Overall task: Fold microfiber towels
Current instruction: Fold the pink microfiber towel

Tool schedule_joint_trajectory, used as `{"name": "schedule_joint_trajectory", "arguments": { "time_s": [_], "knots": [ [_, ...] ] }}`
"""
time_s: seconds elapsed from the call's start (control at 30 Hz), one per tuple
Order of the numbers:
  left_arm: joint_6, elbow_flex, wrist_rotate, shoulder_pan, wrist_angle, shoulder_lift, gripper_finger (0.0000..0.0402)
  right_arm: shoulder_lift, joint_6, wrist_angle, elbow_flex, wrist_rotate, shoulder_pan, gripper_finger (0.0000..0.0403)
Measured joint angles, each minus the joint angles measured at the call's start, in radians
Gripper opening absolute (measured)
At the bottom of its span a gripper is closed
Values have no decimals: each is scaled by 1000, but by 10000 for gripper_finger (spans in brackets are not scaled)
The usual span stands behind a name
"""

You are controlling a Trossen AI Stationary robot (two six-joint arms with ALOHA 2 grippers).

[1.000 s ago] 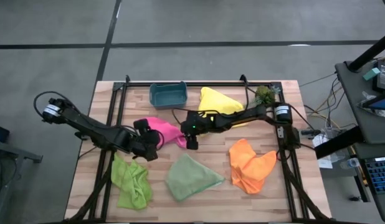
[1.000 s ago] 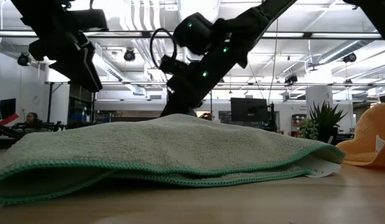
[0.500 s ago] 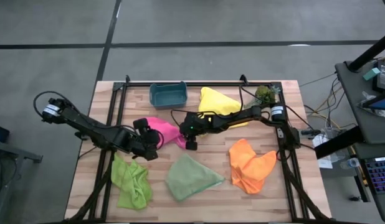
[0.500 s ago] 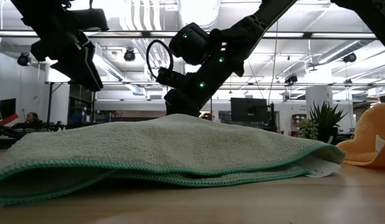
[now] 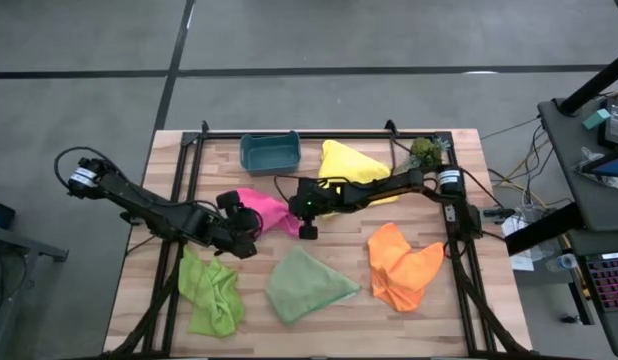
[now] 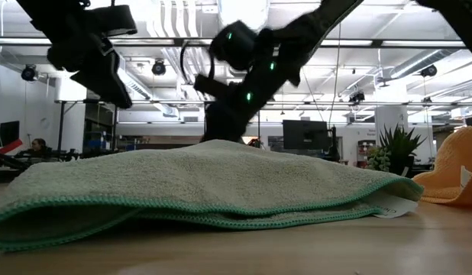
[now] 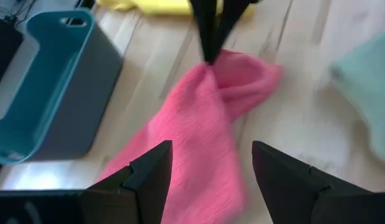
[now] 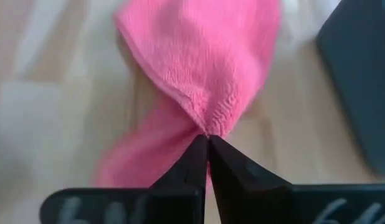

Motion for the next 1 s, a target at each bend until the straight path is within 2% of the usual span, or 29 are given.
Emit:
{"name": "schedule_joint_trajectory", "arguments": {
  "time_s": [0.3, 0.4, 0.53, 0.63, 0.87, 1.0],
  "knots": [
    [-1, -75, -3, 0, 299, 57, 205, -93, 58, 10, 1, 0, 4, 8],
    [-31, -108, -57, 1, 402, 116, 205, -93, 62, 9, 2, 0, 9, 8],
    [-123, -121, -197, 3, 412, 189, 205, -94, 71, 11, 2, -3, 13, 8],
    [-187, -127, -263, 3, 410, 247, 205, -95, 71, 10, 2, -2, 15, 8],
    [-211, -124, -307, 5, 419, 380, 205, -96, 70, 10, 2, -1, 15, 8],
    [-223, -117, -307, 5, 412, 412, 205, -98, 64, -1, 7, -1, 15, 8]
  ]
}}
